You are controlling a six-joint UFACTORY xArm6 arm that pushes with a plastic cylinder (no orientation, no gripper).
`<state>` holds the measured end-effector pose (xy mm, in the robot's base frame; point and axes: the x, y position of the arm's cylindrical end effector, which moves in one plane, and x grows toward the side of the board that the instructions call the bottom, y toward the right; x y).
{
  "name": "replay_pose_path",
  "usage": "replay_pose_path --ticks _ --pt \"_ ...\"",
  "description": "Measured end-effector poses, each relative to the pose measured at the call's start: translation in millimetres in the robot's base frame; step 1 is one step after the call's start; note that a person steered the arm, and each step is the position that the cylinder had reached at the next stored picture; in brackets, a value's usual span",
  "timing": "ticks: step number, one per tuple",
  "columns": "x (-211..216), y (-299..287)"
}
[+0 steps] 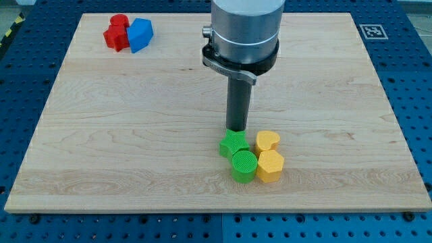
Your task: Place your arm to the center
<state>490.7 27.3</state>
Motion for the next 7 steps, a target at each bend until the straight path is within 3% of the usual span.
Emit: replay_pose_path --ticks 4,7 --pt "-49 -11" --pt "-50 -19"
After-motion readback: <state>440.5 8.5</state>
